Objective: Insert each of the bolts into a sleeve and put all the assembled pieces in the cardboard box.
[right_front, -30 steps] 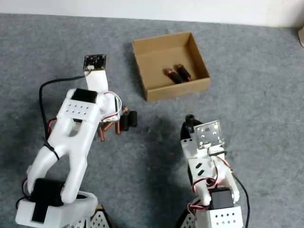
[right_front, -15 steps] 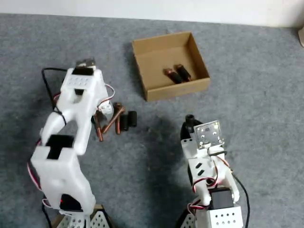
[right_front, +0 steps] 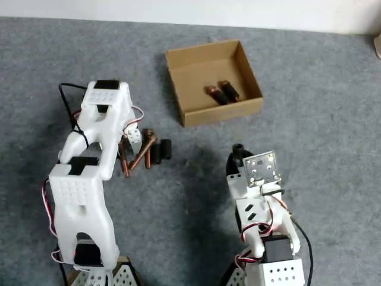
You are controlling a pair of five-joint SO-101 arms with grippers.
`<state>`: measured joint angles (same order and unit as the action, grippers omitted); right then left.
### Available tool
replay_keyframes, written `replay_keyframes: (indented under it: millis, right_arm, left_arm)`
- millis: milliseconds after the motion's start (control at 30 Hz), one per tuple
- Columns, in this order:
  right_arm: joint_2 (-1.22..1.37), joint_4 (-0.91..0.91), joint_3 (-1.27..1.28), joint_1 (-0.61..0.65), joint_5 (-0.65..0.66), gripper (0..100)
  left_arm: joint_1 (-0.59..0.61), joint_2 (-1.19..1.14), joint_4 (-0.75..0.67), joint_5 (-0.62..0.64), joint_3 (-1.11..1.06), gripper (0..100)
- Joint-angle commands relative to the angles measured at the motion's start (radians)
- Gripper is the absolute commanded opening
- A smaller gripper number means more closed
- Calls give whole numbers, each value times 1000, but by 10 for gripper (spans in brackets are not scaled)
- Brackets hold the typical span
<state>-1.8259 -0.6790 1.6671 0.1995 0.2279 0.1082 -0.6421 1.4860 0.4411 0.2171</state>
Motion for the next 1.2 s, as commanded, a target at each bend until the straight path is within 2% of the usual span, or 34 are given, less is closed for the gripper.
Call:
replay_keyframes:
  millis: [0,33,167,333,567,733,900,967,1100,1167]
  right_arm:
    - [-12,31,38,-10,12,5]
    - [-12,31,38,-10,12,5]
    - [-12,31,38,-10,12,5]
    - [-12,31,38,-10,12,5]
    - [-12,31,36,-10,12,5]
    - [-12,31,36,-1,5,5]
    - [-12,35,35,116,3,5]
    - [-12,61,33,177,-18,5]
    - [-12,142,36,254,-68,5]
    - [-12,209,39,272,-66,5]
  left_arm:
    - [12,-7,-8,0,41,59]
    - [12,-7,-8,0,41,0]
    - [-18,-4,-5,-2,41,6]
    - [-81,42,72,-12,53,5]
    - [-116,450,109,-58,-2,5]
    - [-114,733,-23,-60,-101,5]
    - [-183,935,-166,-52,-298,5]
    - [-203,1010,-285,-40,-401,5]
    - [-232,1191,-554,89,-645,5]
    - [-265,1296,-678,104,-785,5]
